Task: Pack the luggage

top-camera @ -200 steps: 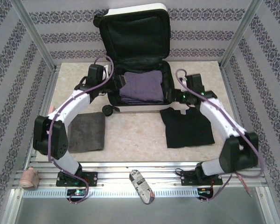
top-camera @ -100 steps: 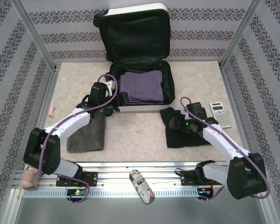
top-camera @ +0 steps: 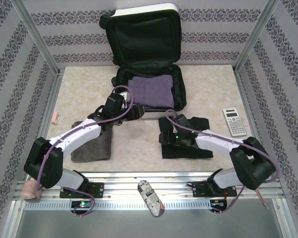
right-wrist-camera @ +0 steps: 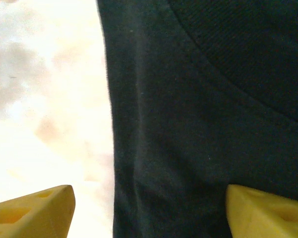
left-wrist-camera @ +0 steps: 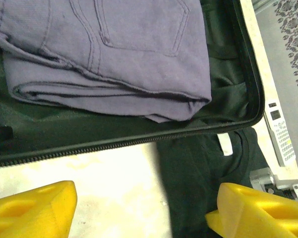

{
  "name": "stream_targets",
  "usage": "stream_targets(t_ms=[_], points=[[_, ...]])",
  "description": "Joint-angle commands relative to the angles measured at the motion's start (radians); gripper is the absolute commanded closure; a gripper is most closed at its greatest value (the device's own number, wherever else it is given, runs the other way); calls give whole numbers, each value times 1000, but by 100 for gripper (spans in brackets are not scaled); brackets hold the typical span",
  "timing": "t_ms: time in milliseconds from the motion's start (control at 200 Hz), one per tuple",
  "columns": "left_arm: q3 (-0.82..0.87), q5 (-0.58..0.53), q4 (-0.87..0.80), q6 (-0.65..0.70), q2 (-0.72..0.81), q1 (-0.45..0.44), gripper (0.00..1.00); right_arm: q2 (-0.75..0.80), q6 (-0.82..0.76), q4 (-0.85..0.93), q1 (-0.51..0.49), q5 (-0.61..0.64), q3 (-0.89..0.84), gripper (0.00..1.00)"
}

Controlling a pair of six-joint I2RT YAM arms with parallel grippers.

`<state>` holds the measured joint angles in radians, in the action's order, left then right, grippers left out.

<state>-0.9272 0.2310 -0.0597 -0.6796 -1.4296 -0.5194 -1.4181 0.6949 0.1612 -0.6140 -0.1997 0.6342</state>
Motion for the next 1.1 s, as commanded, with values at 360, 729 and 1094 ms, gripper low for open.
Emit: stream_targets(t_ms=[360,729,1094], points=[[-23,-20,-126,-54,-92,-133,26,161,-91,249,39,20,121,20],[-52,59,-94,-119,-235,-251,26,332,-235,476,430,94,72,12],[-128,99,-125,-116,-331,-276,25,134,-283,402,563,31,51,11]])
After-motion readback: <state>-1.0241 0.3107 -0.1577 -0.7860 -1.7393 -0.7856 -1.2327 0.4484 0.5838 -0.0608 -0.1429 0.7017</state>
